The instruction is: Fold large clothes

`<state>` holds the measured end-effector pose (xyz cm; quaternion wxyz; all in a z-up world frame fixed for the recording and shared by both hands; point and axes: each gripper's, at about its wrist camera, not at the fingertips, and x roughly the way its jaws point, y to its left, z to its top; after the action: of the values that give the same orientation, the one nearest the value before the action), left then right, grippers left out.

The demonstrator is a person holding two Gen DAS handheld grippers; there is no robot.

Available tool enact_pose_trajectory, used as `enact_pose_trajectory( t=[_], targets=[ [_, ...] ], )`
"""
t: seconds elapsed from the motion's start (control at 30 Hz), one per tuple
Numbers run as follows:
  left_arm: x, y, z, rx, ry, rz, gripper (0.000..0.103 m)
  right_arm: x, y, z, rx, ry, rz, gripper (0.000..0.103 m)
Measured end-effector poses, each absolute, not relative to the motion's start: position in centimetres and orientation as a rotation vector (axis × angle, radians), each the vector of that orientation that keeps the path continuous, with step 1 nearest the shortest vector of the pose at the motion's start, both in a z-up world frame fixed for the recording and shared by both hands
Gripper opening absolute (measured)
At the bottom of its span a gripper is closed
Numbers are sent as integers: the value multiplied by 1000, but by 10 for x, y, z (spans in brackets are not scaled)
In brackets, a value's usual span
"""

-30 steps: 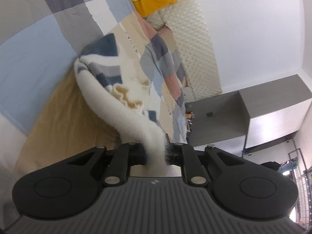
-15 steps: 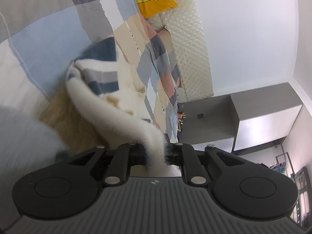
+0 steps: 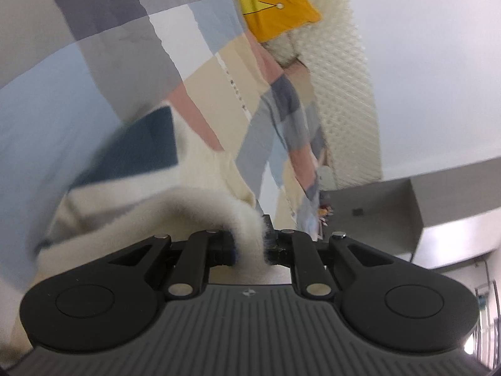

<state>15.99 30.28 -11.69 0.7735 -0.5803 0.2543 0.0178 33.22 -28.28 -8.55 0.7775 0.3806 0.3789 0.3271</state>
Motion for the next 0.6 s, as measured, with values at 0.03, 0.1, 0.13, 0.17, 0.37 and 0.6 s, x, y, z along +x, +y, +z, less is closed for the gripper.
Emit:
enact_pose_trajectory(
  t=[0.03,0.1,0.13,0.17,0.37,0.6],
  targets=[
    [173,306,-118,-1249,558,49,16,341,-280,-88,826,824,697,10],
    [198,312,-122,-1240,570,66,16,360,-273,-95,838,830,684,10],
    [211,315,-124,-1236,576,69,16,370,-271,-100,851,835,676,10],
    [222,319,-128,-1234,580,72,16,379,-268,-104,857,838,672,10],
    [294,343,-158,-1213,605,85,16,438,-252,-142,910,861,625,10],
    [368,376,-201,-1175,638,103,16,502,-223,-182,900,854,611,10]
  ],
)
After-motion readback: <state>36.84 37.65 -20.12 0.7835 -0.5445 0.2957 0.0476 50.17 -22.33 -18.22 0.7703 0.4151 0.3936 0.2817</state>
